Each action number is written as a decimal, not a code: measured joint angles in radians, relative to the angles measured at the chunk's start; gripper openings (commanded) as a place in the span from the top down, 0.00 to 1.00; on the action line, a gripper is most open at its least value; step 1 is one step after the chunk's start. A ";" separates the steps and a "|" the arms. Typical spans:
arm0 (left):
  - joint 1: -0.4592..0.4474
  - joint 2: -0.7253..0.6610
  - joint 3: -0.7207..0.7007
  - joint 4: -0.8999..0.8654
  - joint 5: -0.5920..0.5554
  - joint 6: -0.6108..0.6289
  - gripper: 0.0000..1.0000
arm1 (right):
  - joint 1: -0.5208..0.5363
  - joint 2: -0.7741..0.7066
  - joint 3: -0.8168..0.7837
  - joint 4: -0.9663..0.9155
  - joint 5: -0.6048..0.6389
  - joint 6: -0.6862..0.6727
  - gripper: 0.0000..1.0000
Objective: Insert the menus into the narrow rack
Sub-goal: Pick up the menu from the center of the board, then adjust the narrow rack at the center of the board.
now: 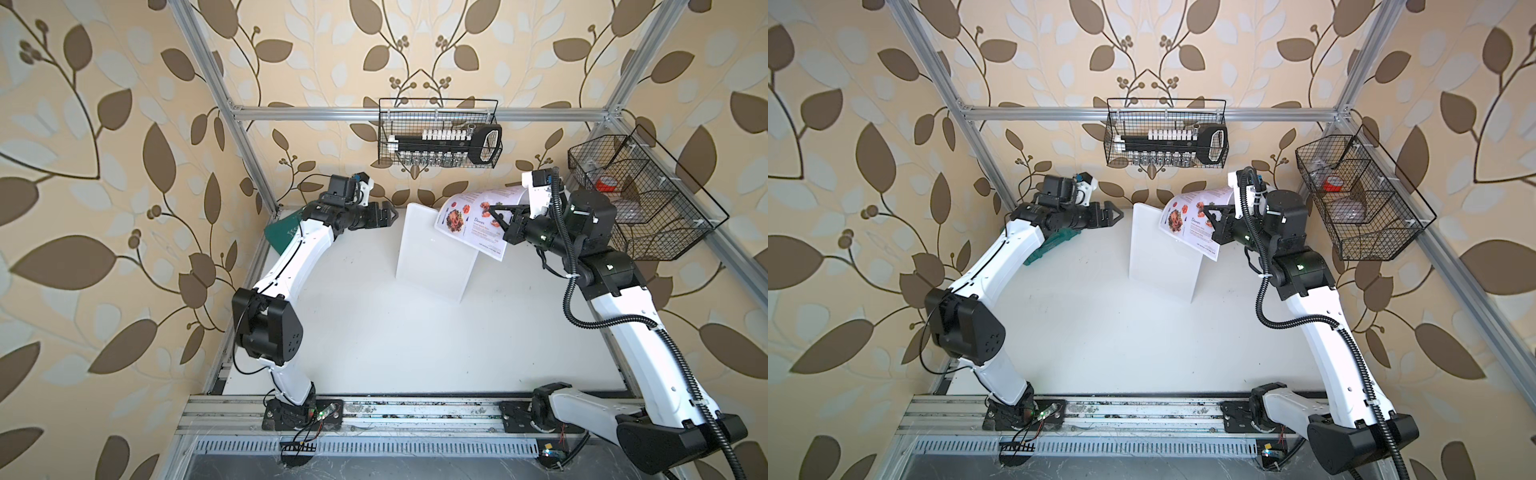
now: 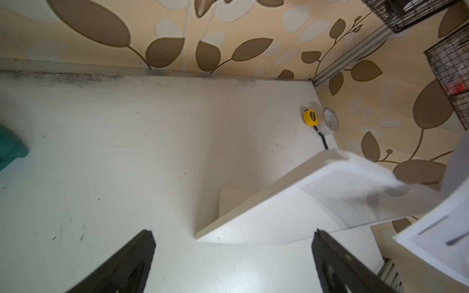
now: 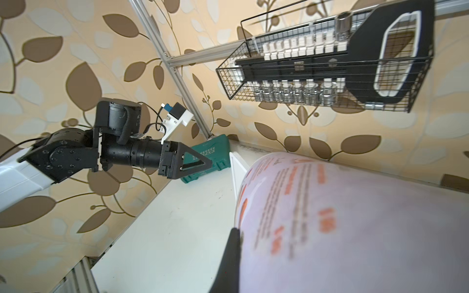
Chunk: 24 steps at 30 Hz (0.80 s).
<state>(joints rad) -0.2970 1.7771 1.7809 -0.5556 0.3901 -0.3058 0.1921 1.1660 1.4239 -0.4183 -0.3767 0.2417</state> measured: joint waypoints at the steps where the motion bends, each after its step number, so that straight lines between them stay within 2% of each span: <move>1: -0.023 0.026 0.040 0.005 -0.005 -0.028 0.01 | -0.007 -0.001 0.000 0.001 0.019 -0.004 1.00; 5: -0.079 0.100 0.168 0.014 -0.007 -0.121 0.01 | -0.036 -0.021 0.000 0.011 0.094 -0.016 1.00; 10: -0.079 0.208 0.325 -0.009 0.026 -0.192 0.01 | -0.042 -0.080 -0.006 0.059 0.182 -0.038 1.00; 12: -0.074 0.237 0.346 -0.020 0.035 -0.210 0.02 | -0.044 -0.105 -0.021 0.081 0.211 -0.045 1.00; 21: -0.069 0.311 0.389 -0.082 0.142 -0.248 0.25 | -0.072 -0.112 -0.097 0.126 0.286 -0.068 1.00; 24: -0.068 0.311 0.391 -0.095 0.190 -0.246 0.28 | -0.087 -0.109 -0.121 0.142 0.288 -0.067 1.00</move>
<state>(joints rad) -0.3649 2.0876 2.1715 -0.6506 0.5804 -0.5522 0.1047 1.0573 1.3033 -0.2760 -0.0887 0.1745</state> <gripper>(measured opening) 0.734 0.047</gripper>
